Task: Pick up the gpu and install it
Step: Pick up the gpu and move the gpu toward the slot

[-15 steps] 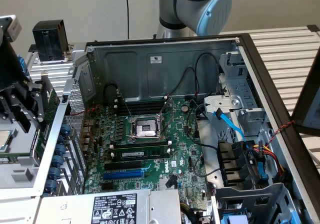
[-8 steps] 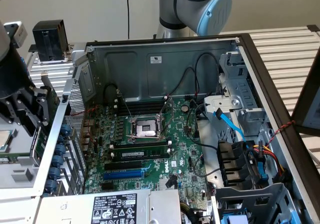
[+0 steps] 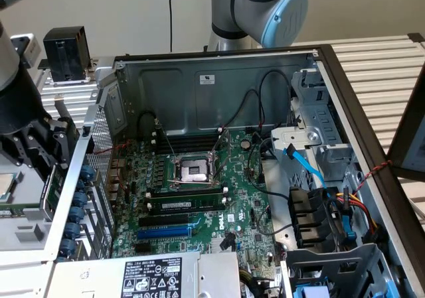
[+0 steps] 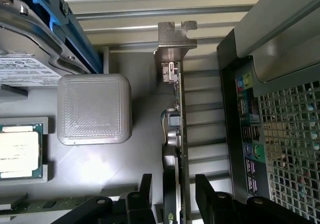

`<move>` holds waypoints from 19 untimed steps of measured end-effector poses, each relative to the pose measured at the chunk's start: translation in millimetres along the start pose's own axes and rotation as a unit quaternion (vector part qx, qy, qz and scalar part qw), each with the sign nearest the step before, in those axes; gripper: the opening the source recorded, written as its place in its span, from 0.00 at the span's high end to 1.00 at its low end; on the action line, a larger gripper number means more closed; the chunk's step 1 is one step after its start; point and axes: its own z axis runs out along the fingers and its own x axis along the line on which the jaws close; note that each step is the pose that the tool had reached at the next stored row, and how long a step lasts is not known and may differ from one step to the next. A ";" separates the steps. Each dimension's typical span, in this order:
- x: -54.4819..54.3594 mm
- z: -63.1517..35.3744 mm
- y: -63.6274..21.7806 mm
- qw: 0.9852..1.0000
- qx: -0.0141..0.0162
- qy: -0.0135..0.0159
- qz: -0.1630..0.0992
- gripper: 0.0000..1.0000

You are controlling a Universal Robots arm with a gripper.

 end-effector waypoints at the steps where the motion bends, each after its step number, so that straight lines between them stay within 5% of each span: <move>1: 0.1 0.7 0.1 1.000 0.000 0.000 0.000 0.53; 14: -0.4 10.8 -0.6 1.000 0.000 0.001 0.000 0.53; 19: -1.6 12.3 -0.5 1.000 0.000 0.004 0.001 0.53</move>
